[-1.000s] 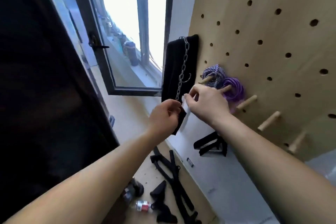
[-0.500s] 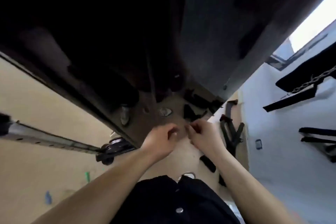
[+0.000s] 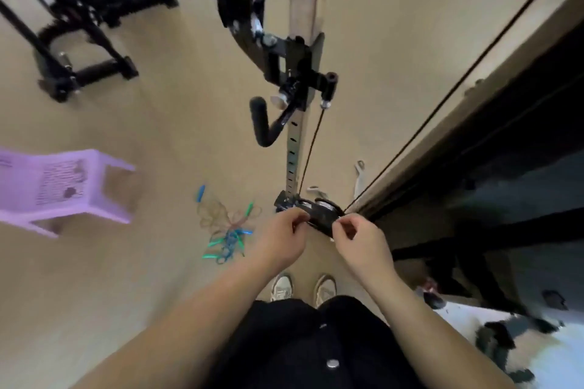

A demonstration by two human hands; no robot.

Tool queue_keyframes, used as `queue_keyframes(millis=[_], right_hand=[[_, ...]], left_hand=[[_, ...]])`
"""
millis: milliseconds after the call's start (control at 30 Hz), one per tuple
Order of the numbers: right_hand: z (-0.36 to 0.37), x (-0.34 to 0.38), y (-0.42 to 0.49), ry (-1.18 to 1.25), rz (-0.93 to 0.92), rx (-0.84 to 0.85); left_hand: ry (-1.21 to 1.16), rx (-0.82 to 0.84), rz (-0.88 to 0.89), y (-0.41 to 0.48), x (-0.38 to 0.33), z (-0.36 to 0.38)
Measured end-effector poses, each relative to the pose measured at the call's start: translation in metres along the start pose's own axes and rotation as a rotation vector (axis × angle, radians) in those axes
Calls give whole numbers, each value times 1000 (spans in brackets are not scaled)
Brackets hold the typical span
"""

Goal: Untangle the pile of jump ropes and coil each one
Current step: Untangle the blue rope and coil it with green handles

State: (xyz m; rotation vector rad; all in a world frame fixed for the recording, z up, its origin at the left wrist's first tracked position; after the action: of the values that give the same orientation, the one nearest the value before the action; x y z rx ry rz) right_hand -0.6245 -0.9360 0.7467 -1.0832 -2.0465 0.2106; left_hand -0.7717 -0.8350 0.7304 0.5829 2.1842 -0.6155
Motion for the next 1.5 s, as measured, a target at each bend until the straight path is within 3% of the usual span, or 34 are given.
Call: queue_keyframes(millis=[167,267,500,800,1100,1333,1500], right_hand=[[73,74,12,-192,-208,292],[117,120,14,-278,-306,375],[208,224,19,-313,-365,452],[251,331,79,-354,-405,428],[293,415,159,-380,-299,343],[336,464,218,-271,-60,124],[349,443,183,-337,144,17]], left_hand=[[-39,-184,-168,-23,61,-61],[-47,-249,-278,-44,104,-97],[6,-327,-431,-67,179,-192],[51,-310,-387,16,212,-276],[225,-124,-275,127,244,-373],[526,218,56,258,301,-447],[645,473,349,273,299,-453]])
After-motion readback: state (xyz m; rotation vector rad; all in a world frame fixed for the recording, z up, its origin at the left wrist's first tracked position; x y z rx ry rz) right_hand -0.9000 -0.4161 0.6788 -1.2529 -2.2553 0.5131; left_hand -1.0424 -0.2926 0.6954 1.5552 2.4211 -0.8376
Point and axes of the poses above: each hand's wrist, its own y-axis towards the middle knuckle, its own z-axis out of the palm, x = y × z, the point moved 8 cm from there along y, towards the middle knuckle, and after that the axes turned 7 degrees about z, right-handed, at the moved point
